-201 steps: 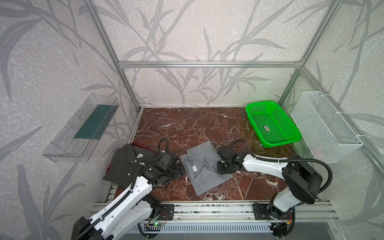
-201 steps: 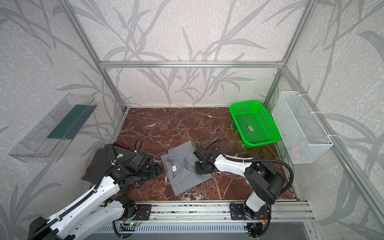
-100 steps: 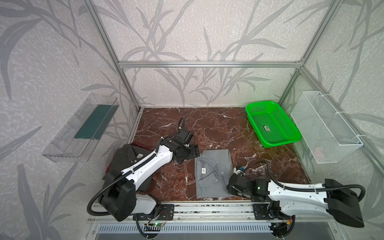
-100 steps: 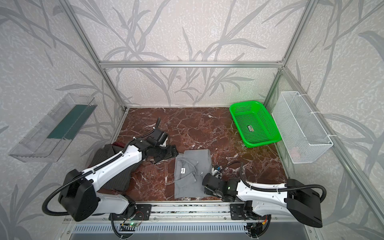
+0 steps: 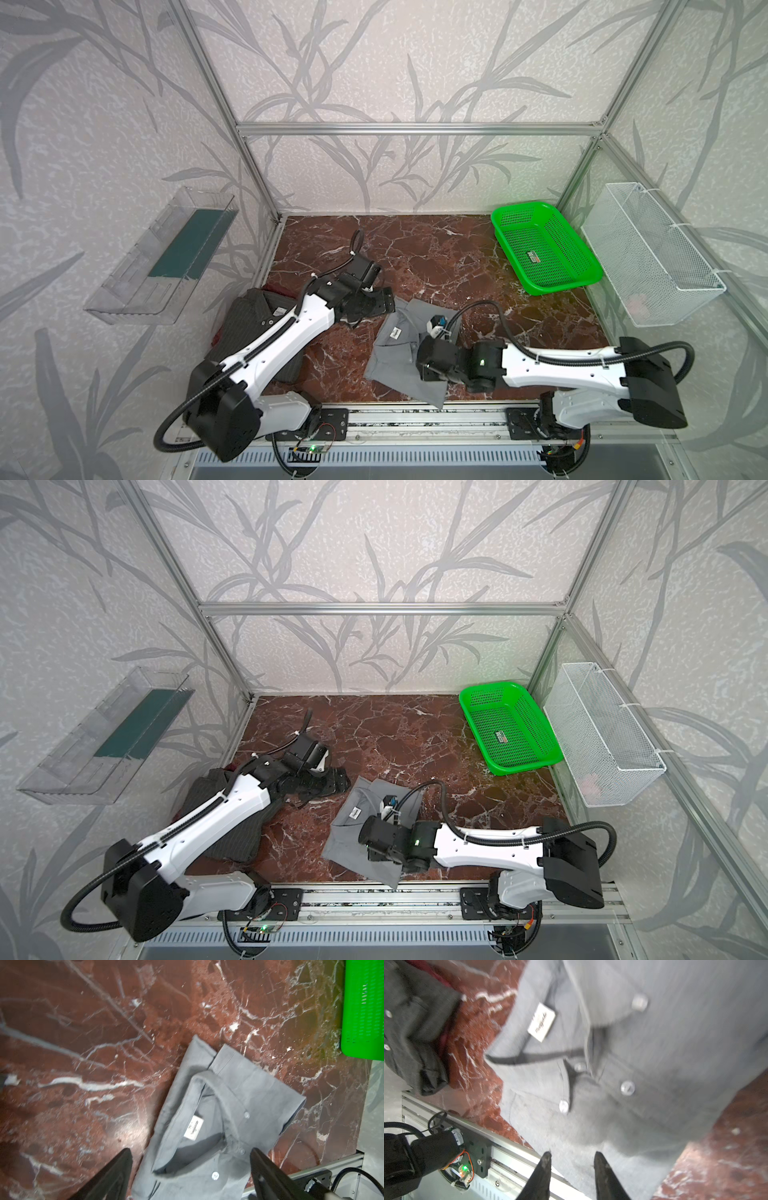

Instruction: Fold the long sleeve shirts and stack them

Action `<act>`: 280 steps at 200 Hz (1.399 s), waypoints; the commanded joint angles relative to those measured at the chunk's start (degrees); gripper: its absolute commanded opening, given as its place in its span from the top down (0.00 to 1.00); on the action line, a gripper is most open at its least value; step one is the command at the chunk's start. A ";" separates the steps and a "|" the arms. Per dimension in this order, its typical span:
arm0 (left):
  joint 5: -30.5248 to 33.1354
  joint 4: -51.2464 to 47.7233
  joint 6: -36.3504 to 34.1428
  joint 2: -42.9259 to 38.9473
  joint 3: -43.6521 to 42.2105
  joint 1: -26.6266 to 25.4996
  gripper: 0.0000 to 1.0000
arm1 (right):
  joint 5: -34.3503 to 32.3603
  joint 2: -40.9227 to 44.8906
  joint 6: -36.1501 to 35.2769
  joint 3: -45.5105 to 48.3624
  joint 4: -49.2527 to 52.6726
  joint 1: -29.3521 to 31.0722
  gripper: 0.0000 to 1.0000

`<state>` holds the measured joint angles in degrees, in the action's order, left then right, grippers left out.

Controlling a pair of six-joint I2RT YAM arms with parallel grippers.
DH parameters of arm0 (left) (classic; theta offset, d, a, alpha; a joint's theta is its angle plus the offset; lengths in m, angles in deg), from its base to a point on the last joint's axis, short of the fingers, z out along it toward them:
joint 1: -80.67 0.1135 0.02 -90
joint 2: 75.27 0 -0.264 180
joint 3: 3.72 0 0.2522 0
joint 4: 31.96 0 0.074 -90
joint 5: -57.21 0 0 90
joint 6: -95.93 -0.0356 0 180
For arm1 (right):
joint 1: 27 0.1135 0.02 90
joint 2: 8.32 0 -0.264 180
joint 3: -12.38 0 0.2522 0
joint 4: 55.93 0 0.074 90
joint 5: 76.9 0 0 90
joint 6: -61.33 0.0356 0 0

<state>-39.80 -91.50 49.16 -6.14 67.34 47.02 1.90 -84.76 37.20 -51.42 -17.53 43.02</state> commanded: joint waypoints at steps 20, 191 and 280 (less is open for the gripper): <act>5.52 -3.97 11.47 -10.23 -9.55 -9.31 0.12 | 10.55 3.50 -17.69 0.50 5.67 -18.75 0.76; 9.55 5.41 17.20 -7.37 -20.36 -18.61 0.13 | 11.36 -4.85 -13.94 13.12 1.25 -34.19 0.95; 1.29 1.18 2.02 -1.84 -8.61 -8.12 0.09 | 5.76 13.99 7.58 23.13 0.82 -12.41 0.86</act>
<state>-35.71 -86.39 55.36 -8.15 57.35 38.76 12.04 -68.94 35.56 -25.54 -17.37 22.01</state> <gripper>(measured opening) 0.899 0.104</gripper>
